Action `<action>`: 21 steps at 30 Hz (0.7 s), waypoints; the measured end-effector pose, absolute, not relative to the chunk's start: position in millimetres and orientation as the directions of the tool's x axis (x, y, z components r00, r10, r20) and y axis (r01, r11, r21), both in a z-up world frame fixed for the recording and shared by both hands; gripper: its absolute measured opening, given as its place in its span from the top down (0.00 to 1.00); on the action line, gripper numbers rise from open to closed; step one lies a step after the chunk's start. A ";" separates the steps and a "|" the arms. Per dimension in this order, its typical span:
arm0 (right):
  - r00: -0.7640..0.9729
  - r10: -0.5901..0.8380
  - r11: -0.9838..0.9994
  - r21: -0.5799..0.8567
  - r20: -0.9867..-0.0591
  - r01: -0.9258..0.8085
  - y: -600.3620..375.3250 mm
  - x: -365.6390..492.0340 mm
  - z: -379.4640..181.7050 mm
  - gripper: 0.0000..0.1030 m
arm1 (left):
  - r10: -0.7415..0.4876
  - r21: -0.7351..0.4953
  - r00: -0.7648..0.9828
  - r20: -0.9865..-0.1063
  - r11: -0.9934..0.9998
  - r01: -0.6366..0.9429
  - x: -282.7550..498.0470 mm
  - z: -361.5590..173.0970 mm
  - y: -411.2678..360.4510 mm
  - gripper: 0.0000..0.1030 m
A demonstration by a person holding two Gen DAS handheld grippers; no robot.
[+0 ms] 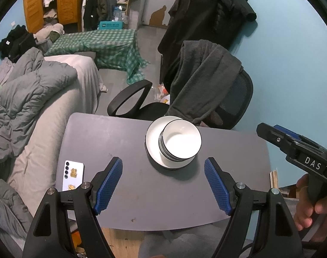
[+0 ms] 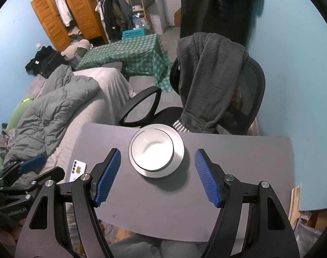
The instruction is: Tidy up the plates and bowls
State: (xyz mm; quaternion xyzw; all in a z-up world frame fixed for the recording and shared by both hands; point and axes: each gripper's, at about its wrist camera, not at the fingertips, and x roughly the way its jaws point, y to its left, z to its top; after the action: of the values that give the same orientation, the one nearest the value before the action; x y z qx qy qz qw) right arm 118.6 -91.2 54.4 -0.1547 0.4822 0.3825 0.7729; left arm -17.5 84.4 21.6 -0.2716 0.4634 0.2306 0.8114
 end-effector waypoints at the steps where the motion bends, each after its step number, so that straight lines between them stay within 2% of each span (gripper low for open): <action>1: 0.243 0.441 0.661 0.130 -0.864 -0.739 -91.7 120.4 54.2 0.32 | 0.124 -0.225 0.464 -0.877 0.747 -0.625 -17.3 21.6 83.9 0.23; 21: 0.243 0.443 0.661 0.131 -0.863 -0.739 -90.9 119.3 54.3 0.32 | 0.134 -0.226 0.465 -0.875 0.736 -0.638 -17.7 22.1 86.2 0.22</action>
State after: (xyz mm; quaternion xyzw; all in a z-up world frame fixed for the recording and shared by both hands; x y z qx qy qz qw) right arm 119.3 -90.9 54.3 -0.1535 0.4825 0.3820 0.7731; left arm -17.7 86.2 22.1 -0.2746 0.4590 0.2383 0.8106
